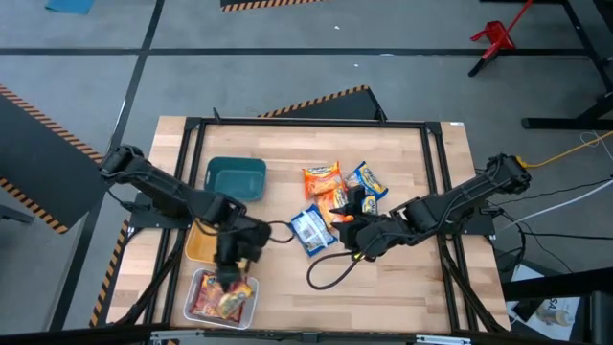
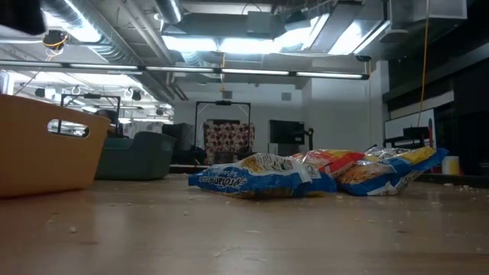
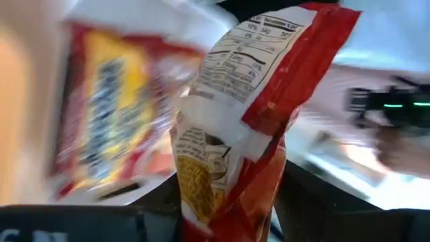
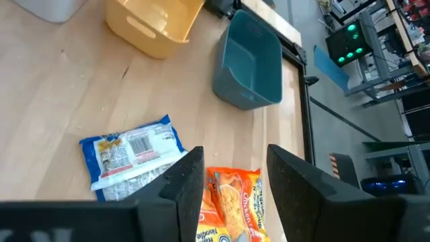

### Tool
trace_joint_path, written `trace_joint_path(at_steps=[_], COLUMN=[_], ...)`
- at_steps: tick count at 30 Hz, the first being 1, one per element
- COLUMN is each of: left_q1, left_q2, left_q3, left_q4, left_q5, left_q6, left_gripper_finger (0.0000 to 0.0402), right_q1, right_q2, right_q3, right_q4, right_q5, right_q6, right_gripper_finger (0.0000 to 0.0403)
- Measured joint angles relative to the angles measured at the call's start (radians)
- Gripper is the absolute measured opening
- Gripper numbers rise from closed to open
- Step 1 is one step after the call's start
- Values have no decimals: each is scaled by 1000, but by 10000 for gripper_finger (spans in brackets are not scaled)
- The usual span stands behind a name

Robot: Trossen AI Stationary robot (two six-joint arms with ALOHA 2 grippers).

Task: Sort Maruchan noodles
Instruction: Put the red noodle pack into the white bin

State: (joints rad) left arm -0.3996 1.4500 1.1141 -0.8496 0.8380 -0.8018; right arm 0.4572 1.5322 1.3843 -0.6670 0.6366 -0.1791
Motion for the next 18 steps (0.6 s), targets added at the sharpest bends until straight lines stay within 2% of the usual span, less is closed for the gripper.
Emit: trace_joint_path(at_steps=[3, 6, 11, 18], left_q1=[-47, -77, -82, -82], left_q2=[-10, -8, 2, 2], left_q3=[0, 0, 0, 0], left_q4=[-170, -270, -272, -221], left_q5=[-82, -96, -42, -106], left_q6=[96, 157, 160, 187], left_gripper_finger=[145, 145, 142, 141], right_q1=[0, 0, -10, -43], right_q2=[1, 1, 2, 2], right_q3=[-24, -37, -38, -38], right_q4=[26, 37, 39, 40], right_q5=[0, 0, -2, -29], right_q6=[0, -1, 0, 8], right_gripper_finger=[152, 152, 152, 152])
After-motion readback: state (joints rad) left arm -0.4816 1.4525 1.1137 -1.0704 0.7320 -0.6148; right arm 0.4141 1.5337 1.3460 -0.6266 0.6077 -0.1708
